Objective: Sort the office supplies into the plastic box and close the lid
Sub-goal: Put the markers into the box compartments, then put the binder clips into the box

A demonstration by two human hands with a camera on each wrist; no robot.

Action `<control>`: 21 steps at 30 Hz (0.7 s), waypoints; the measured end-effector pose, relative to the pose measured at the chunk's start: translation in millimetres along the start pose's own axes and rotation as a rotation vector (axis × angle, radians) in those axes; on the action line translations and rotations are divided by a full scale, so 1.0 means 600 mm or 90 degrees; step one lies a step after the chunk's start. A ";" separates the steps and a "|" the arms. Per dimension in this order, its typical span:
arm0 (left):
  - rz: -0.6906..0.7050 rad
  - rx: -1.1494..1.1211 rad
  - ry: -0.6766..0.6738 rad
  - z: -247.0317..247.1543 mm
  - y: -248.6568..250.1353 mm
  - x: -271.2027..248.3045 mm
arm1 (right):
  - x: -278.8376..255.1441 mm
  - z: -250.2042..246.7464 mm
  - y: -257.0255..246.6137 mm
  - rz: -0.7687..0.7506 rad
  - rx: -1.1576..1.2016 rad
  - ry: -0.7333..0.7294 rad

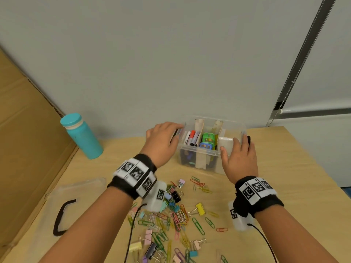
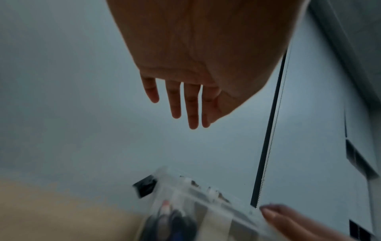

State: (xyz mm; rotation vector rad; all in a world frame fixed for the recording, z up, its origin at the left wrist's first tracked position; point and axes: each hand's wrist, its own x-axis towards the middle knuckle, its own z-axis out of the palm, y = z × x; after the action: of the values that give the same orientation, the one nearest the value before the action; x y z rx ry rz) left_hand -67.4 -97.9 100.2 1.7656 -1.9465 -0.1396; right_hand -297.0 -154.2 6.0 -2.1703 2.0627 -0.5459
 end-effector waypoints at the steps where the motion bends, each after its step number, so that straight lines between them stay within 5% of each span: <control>1: -0.010 -0.010 0.010 -0.001 -0.011 -0.030 | -0.007 -0.005 -0.006 -0.013 0.006 0.014; 5: -0.071 0.001 -0.105 0.036 -0.068 -0.129 | -0.069 -0.032 -0.057 -0.224 0.038 0.109; 8: -0.081 0.011 -0.247 0.079 -0.096 -0.168 | -0.114 -0.019 -0.100 -0.362 0.111 0.012; 13: -0.036 0.065 -0.305 0.118 -0.097 -0.176 | -0.132 0.049 -0.147 -0.309 0.122 -0.310; 21: -0.033 0.152 -0.350 0.135 -0.099 -0.172 | -0.126 0.086 -0.154 -0.274 0.062 -0.380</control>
State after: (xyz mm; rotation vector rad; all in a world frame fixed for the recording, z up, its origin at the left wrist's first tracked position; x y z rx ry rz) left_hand -45.1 -28.9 -24.4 2.0948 -2.3754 -0.4712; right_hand -194.4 -81.4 -27.5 -2.3430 1.2553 -0.0035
